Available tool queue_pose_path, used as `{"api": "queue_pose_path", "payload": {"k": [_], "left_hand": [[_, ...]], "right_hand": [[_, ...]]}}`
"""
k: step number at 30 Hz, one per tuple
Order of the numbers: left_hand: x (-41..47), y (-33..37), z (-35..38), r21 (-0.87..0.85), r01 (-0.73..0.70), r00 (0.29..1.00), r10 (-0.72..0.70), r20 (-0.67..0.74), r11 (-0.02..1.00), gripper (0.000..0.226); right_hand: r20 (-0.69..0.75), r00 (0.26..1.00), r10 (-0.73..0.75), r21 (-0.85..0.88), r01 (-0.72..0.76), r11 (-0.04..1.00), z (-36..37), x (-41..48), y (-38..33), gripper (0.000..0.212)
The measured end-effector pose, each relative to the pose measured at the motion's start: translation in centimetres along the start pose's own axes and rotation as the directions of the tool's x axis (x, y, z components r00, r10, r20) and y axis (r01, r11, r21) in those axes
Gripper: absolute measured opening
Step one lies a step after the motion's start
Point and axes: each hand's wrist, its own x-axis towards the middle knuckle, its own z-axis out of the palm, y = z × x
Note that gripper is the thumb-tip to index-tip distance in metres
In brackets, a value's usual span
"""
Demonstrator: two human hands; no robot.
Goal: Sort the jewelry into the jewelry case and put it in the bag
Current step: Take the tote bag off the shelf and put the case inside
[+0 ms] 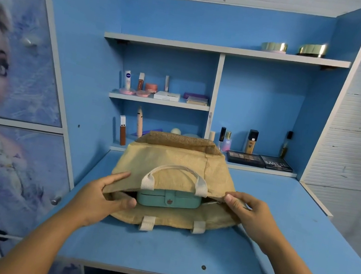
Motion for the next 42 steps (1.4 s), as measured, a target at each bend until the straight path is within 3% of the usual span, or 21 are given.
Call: {"api": "queue_pose_path", "payload": {"k": [2, 7, 12, 15, 20, 24, 28, 32, 34, 37, 39, 42], "left_hand": [[0.2, 0.5, 0.0, -0.021, -0.023, 0.998, 0.022, -0.063, 1.000, 0.081], [1.0, 2.7, -0.5, -0.145, -0.099, 0.976, 0.068, -0.205, 0.984, 0.077], [2.0, 5.4, -0.5, -0.305, -0.202, 0.929, 0.083, -0.361, 0.931, 0.059], [2.4, 6.2, -1.2, -0.341, -0.250, 0.937, 0.138, -0.319, 0.906, 0.075], [2.7, 5.6, -1.8, -0.387, -0.290, 0.957, 0.267, -0.113, 0.876, 0.111], [2.7, 5.3, -2.1, -0.206, -0.368, 0.930, 0.356, -0.092, 0.907, 0.096], [3.7, 4.8, -1.9, -0.032, -0.382, 0.903, 0.366, -0.225, 0.923, 0.088], [4.7, 4.5, -1.6, 0.020, -0.348, 0.875, 0.332, -0.352, 0.937, 0.054], [5.2, 4.6, -1.5, -0.019, -0.321, 0.877, 0.290, -0.383, 0.947, 0.043], [6.0, 4.2, -1.7, -0.089, -0.280, 0.892, 0.224, -0.393, 0.956, 0.040], [6.4, 3.8, -2.2, -0.147, -0.269, 0.896, 0.191, -0.402, 0.952, 0.035], [6.6, 4.1, -2.5, -0.173, -0.279, 0.894, 0.189, -0.407, 0.945, 0.032]], "right_hand": [[0.000, 1.000, -0.014, 0.025, 0.014, 1.000, -0.1, 0.1, -0.5, 0.046], [0.046, 0.992, -0.120, -0.134, 0.125, 0.983, -1.3, 1.0, -1.7, 0.073], [-0.018, 0.963, -0.269, 0.080, 0.269, 0.960, -1.8, 1.7, -4.1, 0.079], [-0.001, 0.938, -0.346, 0.085, 0.345, 0.935, -2.3, 2.5, -5.0, 0.086], [0.093, 0.915, -0.393, 0.063, 0.389, 0.919, -2.7, 2.8, -5.8, 0.103], [0.156, 0.909, -0.385, -0.094, 0.402, 0.911, -2.5, 2.6, -6.2, 0.123], [0.216, 0.902, -0.373, -0.230, 0.419, 0.879, -2.1, 2.4, -6.1, 0.133], [0.295, 0.881, -0.371, -0.409, 0.467, 0.784, -1.9, 1.9, -6.2, 0.140], [0.280, 0.879, -0.385, -0.459, 0.475, 0.751, -1.9, 2.2, -6.0, 0.128], [0.128, 0.859, -0.496, -0.496, 0.488, 0.718, -2.4, 3.8, -5.4, 0.074], [0.011, 0.864, -0.503, -0.464, 0.450, 0.763, -2.9, 4.7, -5.1, 0.048], [-0.099, 0.894, -0.438, -0.347, 0.381, 0.857, -3.4, 5.5, -5.1, 0.031]]}}
